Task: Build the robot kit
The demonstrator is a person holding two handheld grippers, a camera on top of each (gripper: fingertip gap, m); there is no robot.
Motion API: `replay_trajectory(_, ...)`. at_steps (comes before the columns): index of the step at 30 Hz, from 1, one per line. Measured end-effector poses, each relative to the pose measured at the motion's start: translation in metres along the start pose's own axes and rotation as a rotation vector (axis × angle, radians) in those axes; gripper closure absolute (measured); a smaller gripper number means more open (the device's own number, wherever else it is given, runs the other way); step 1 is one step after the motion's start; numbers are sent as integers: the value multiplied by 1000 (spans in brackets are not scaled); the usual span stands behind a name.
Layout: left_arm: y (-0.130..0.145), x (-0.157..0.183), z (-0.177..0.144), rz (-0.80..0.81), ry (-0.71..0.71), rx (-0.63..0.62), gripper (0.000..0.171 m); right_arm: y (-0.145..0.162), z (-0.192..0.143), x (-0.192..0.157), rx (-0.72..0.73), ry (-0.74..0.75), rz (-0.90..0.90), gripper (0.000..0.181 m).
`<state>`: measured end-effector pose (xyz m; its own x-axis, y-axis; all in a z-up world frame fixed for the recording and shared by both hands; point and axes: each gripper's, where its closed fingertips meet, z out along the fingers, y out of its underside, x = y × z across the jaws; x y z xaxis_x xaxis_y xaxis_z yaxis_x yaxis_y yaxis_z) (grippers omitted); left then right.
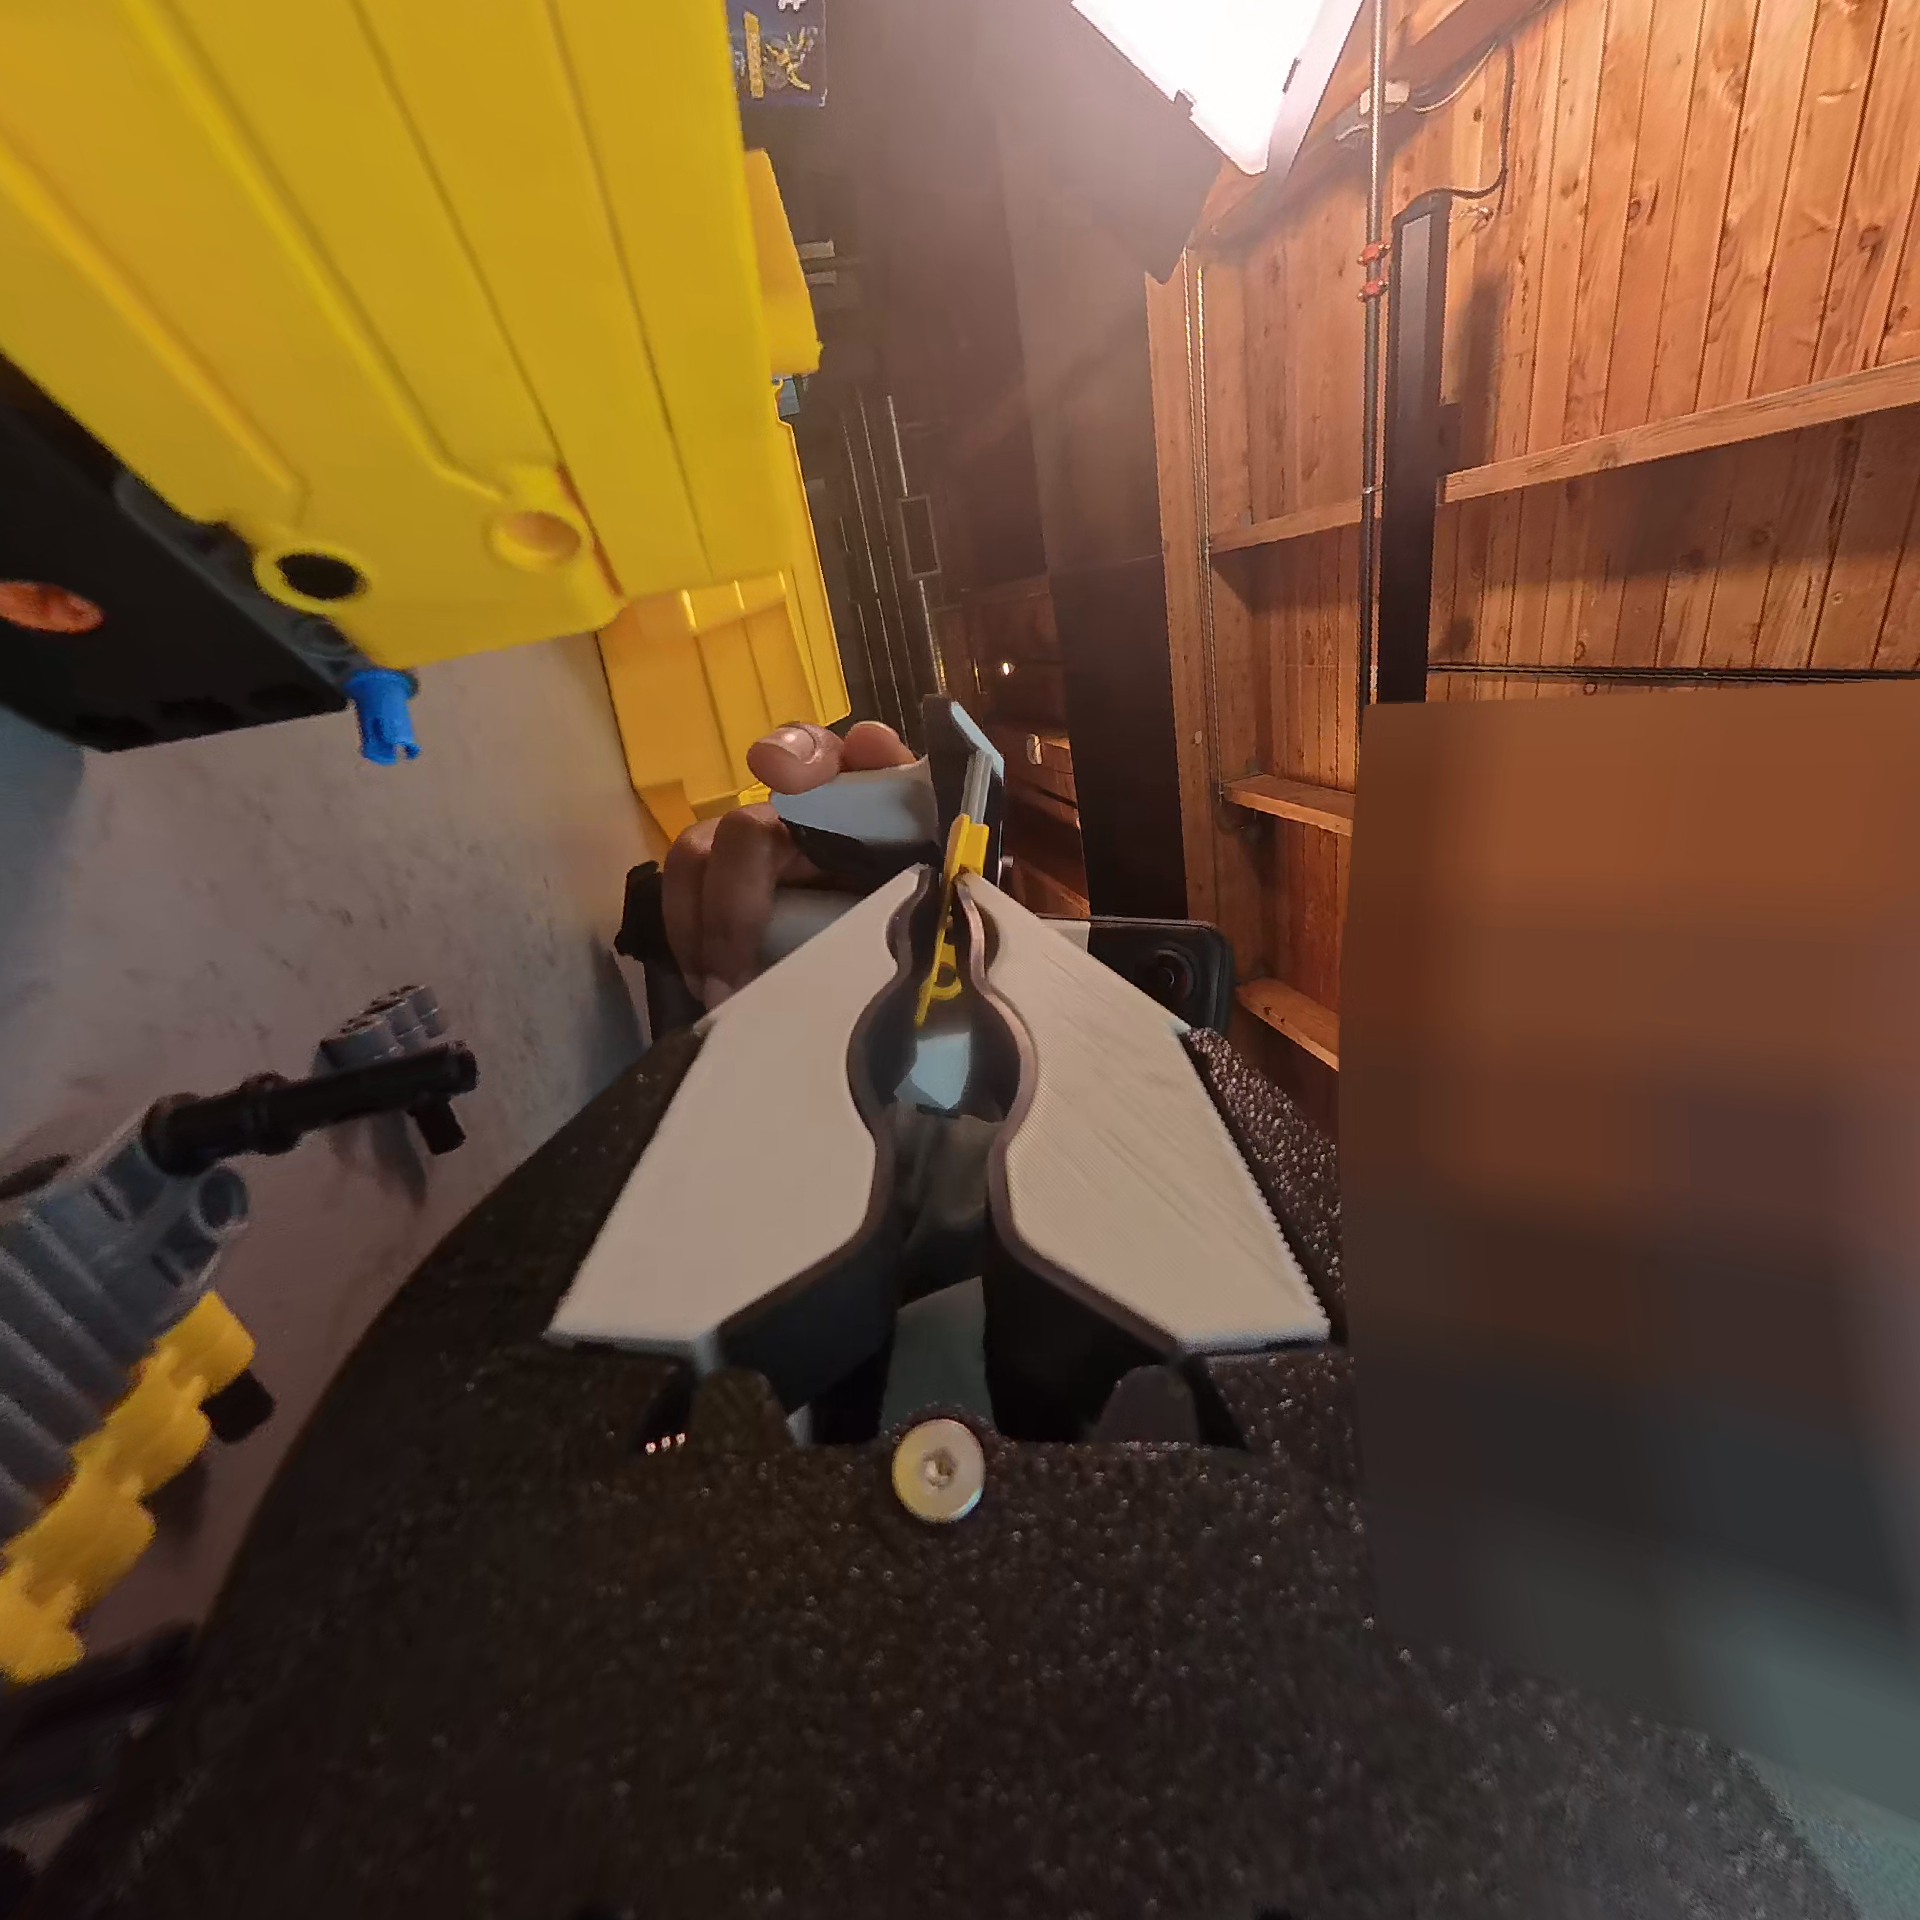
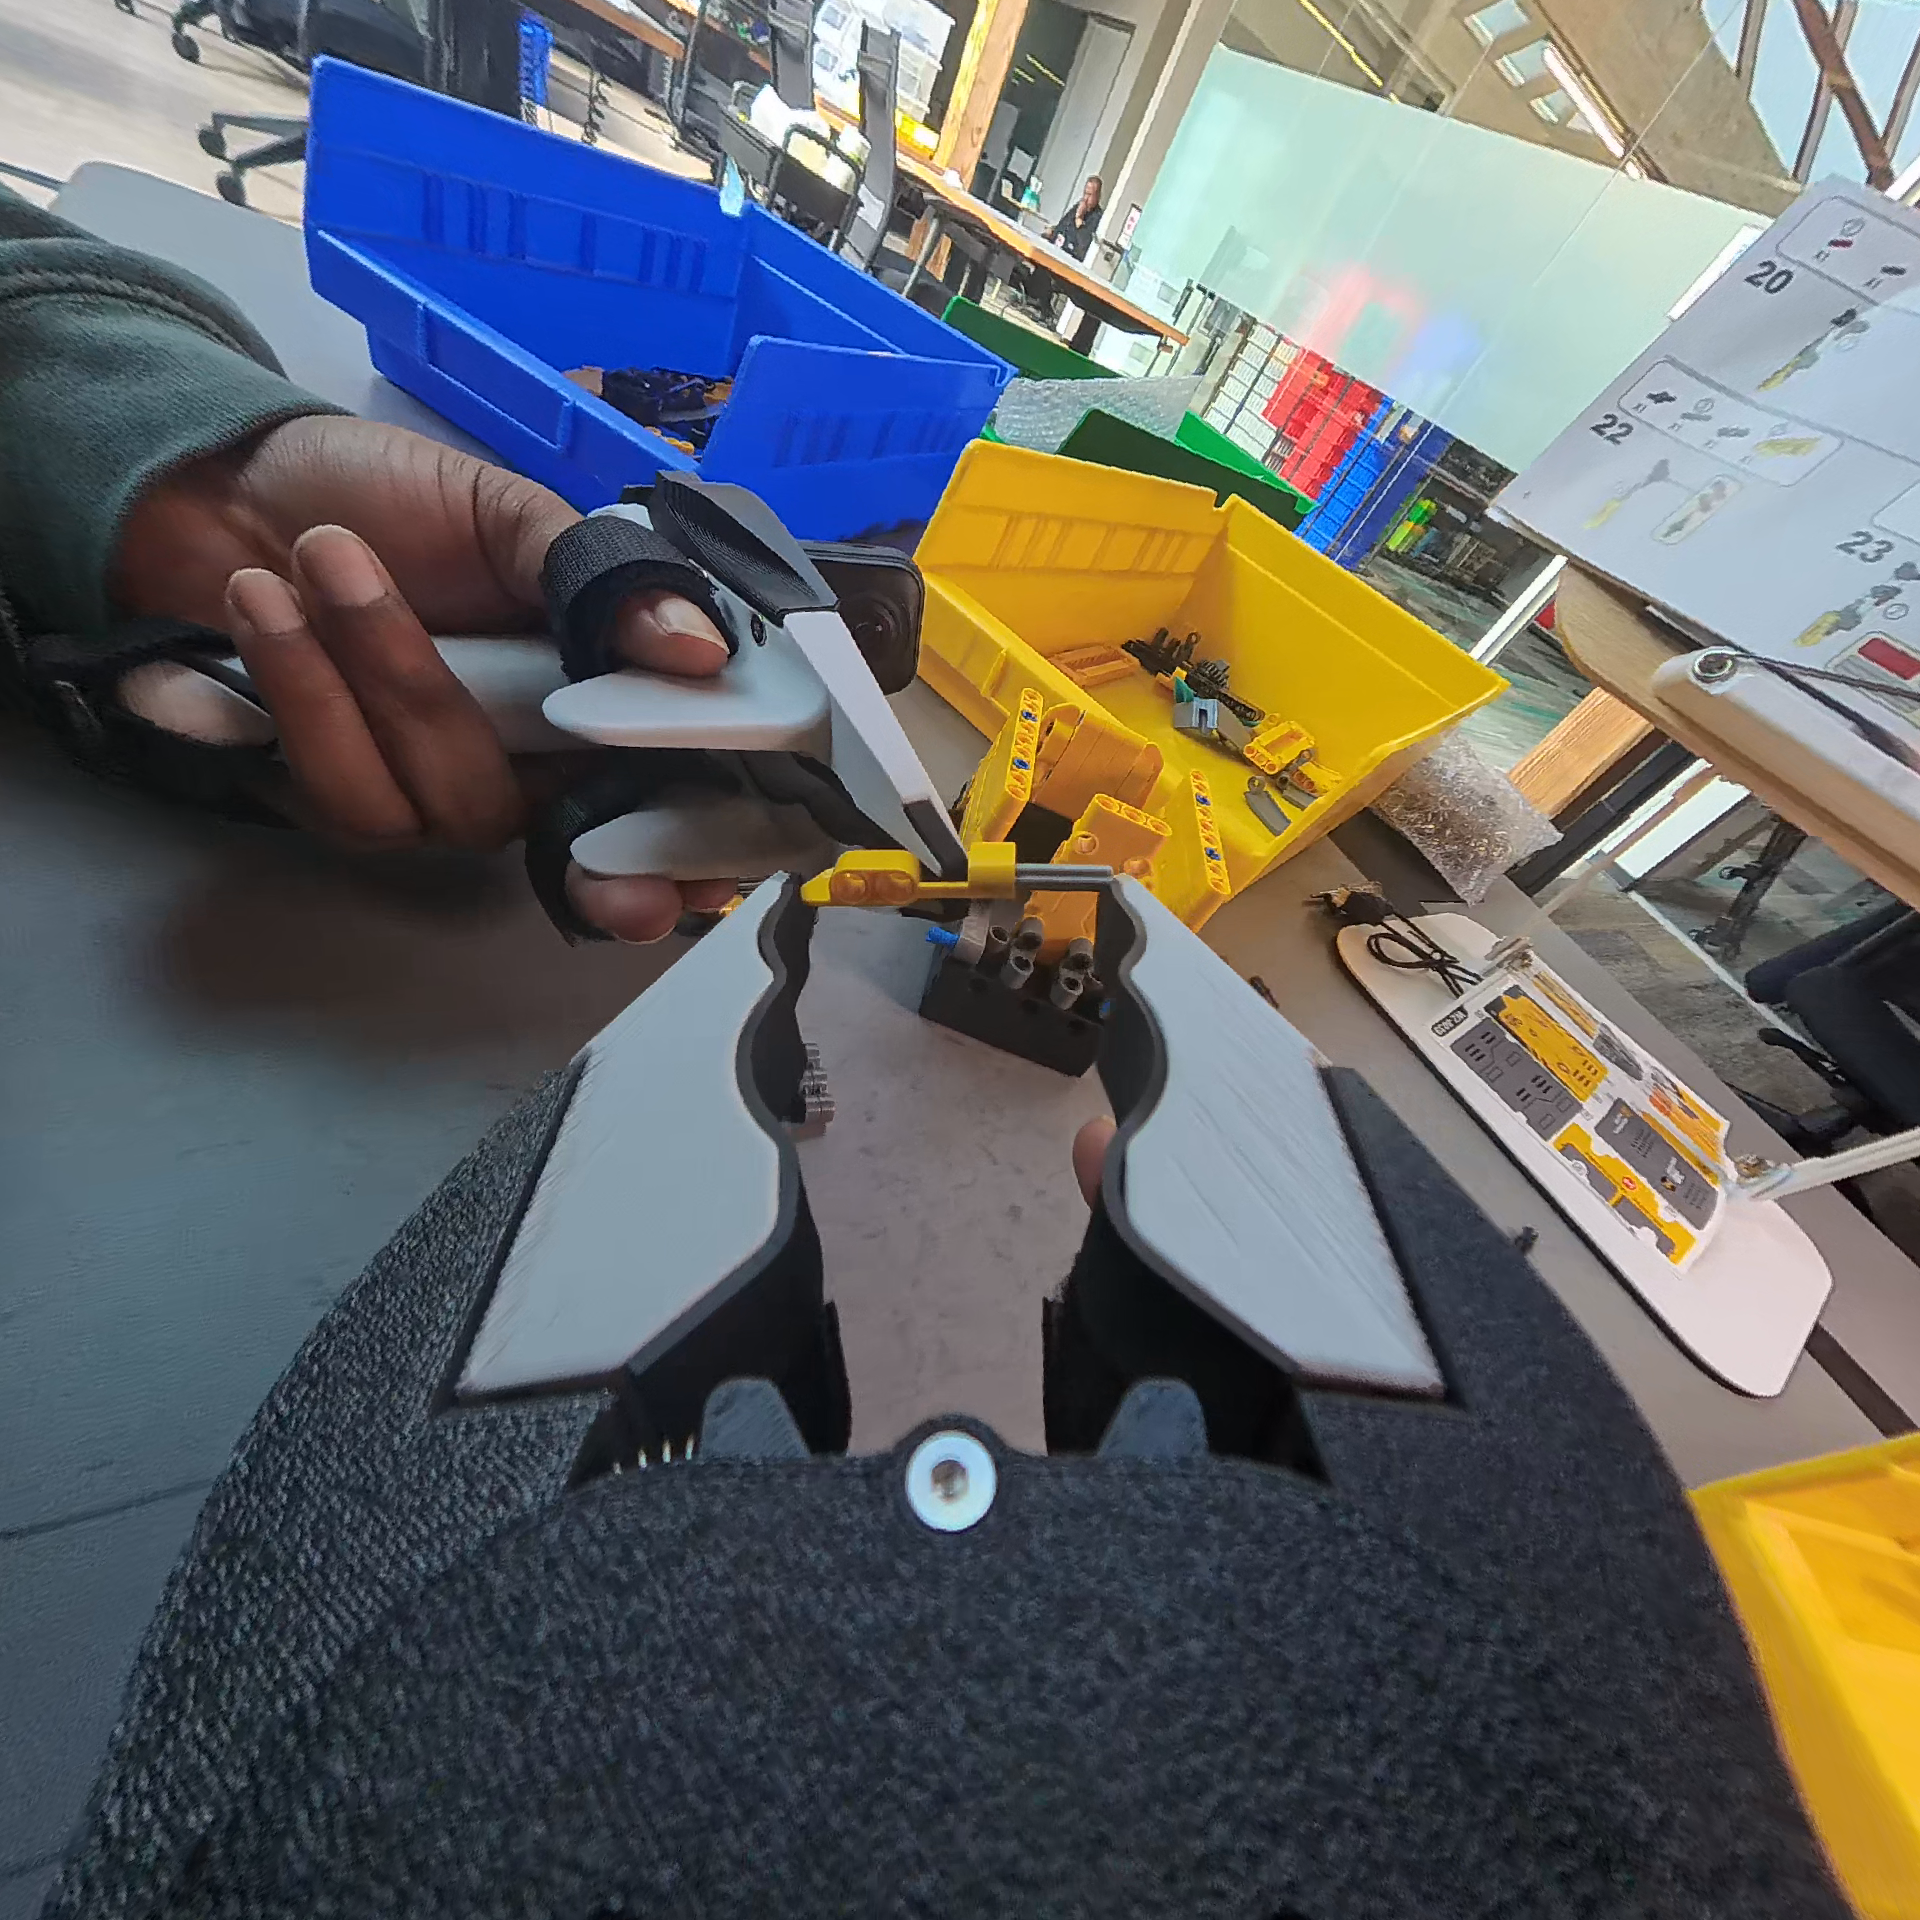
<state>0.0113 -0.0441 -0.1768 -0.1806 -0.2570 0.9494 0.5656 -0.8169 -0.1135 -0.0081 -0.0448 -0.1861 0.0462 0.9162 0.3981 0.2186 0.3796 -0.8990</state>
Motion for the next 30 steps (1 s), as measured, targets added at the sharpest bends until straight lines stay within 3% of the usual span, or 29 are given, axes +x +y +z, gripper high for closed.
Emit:
replay_trajectory(17, -3, -6, -2, 3, -47, 26, 171, 6, 4, -1, -23, -85, 192, 128)
replay_trajectory(30, -3, -6, -2, 10, -52, 26, 171, 7, 4, -2, -28, -94, 209, 128)
